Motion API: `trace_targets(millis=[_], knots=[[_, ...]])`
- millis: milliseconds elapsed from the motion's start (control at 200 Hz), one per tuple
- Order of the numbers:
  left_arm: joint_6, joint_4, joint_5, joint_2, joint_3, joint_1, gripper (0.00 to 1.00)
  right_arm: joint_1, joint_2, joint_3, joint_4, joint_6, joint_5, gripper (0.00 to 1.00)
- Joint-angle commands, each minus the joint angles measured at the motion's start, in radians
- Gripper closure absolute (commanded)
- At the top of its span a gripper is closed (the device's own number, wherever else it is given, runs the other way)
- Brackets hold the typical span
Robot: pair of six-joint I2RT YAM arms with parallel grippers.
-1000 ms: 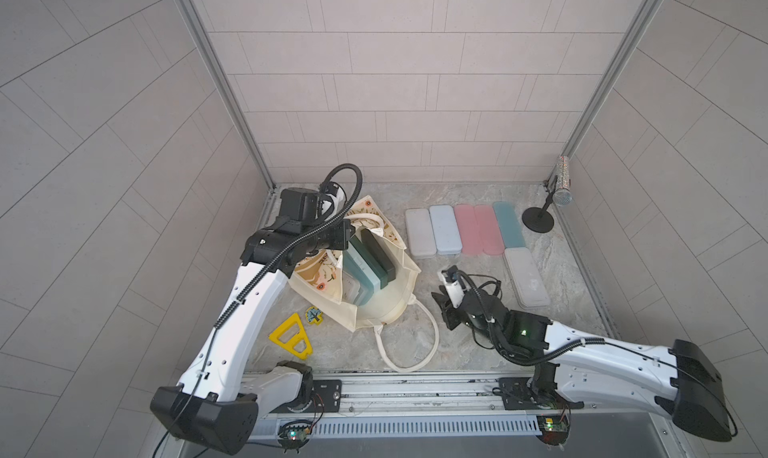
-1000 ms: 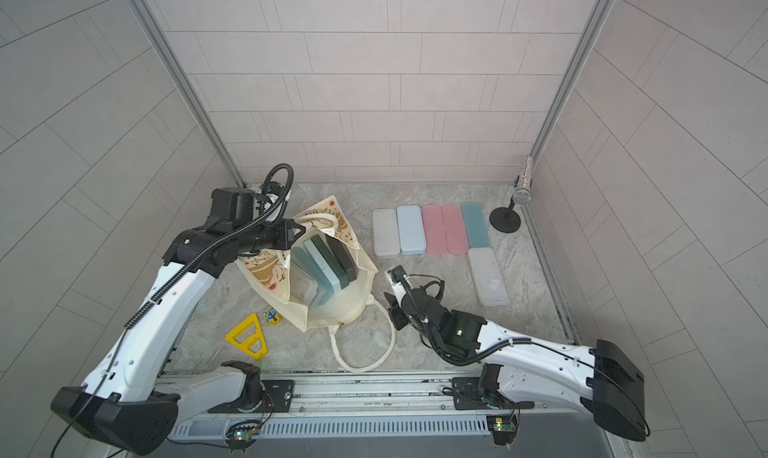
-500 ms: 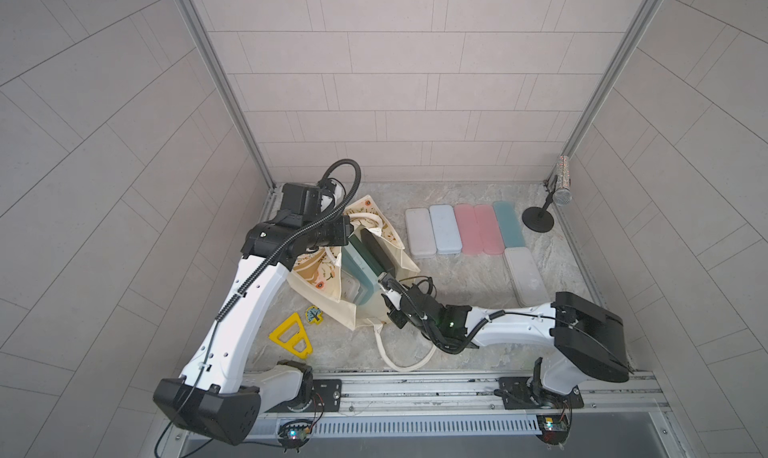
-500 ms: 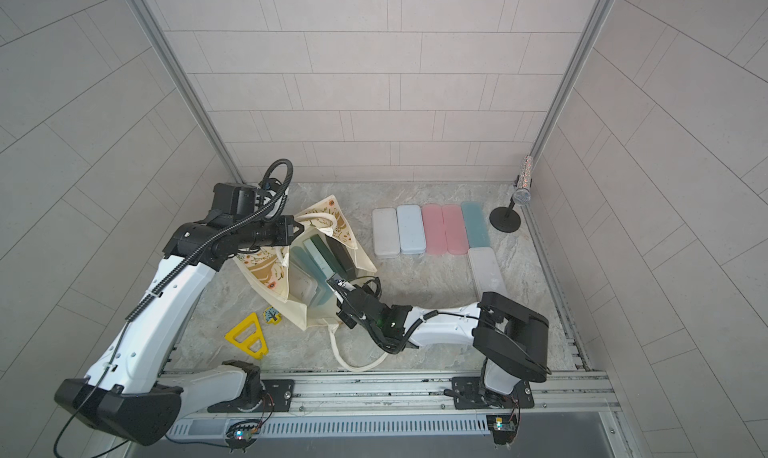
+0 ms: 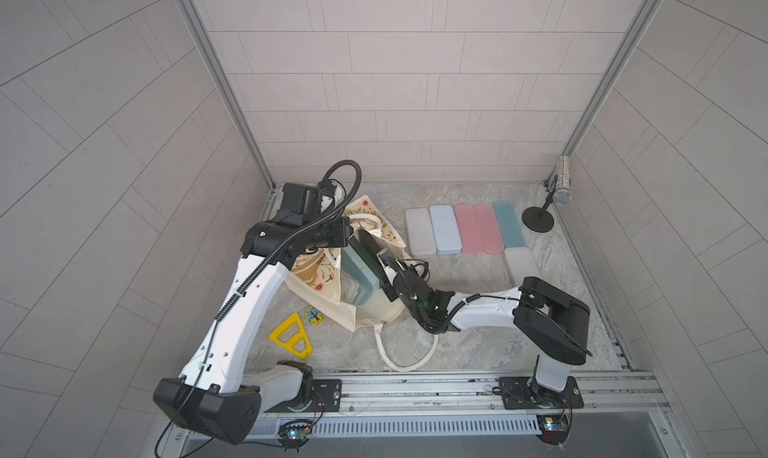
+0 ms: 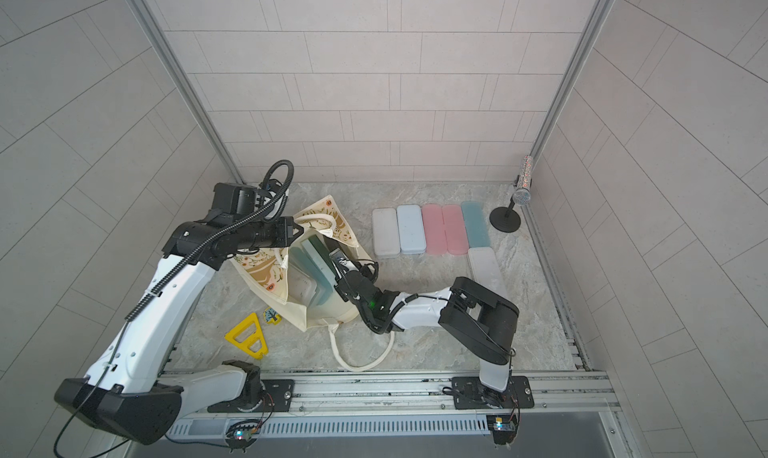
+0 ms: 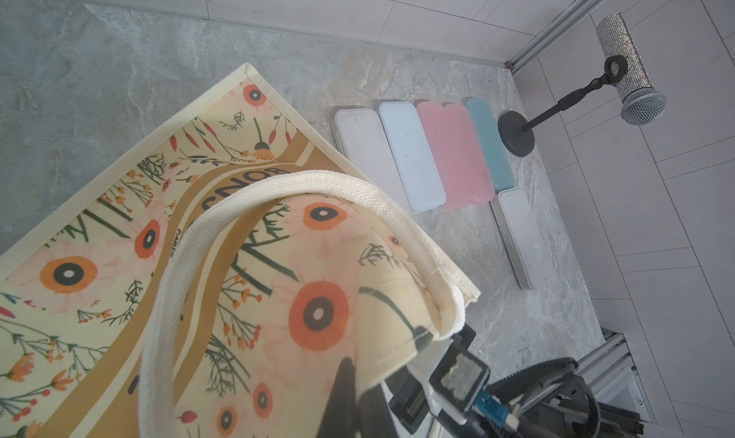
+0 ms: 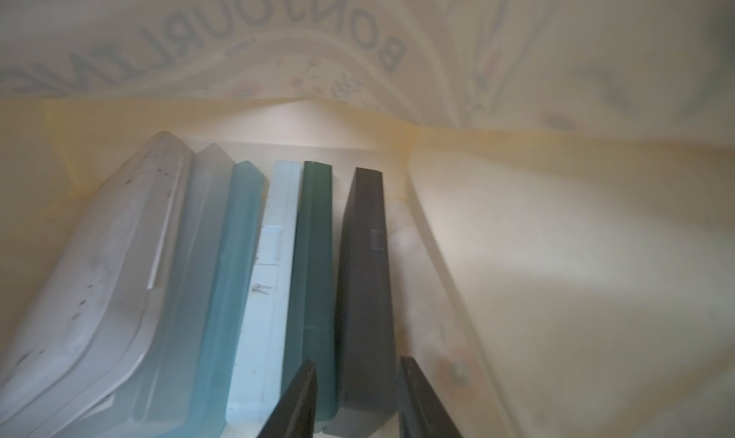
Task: Take out the pencil case from the canvas bag
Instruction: Pick up the pencil case from the canvas bag.
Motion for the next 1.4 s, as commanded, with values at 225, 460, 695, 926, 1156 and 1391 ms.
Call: trace_targets(millis=[225, 460, 695, 926, 1156, 1391], knots=[[0.015, -0.011, 0.01, -0.009, 0.045, -0.001, 1.0, -0.079, 0.085, -0.017, 0.11, 0.105, -0.11, 0.62], [0.015, -0.009, 0.018, -0.006, 0.042, -0.002, 1.0, -0.112, 0.144, -0.015, 0.182, 0.128, -0.2, 0.63], [0.016, -0.008, 0.021, -0.009, 0.041, -0.001, 1.0, -0.115, 0.169, -0.011, 0.209, 0.136, -0.219, 0.63], [0.016, -0.007, 0.021, -0.008, 0.04, -0.001, 1.0, -0.115, 0.118, -0.037, 0.229, 0.159, -0.257, 0.53], [0.017, 0.001, 0.037, -0.018, 0.036, -0.001, 1.0, -0.119, 0.105, -0.014, 0.191, 0.158, -0.249, 0.53], [0.017, 0.005, 0.049, -0.017, 0.033, -0.001, 1.0, -0.143, 0.16, 0.009, 0.177, 0.17, -0.265, 0.55]])
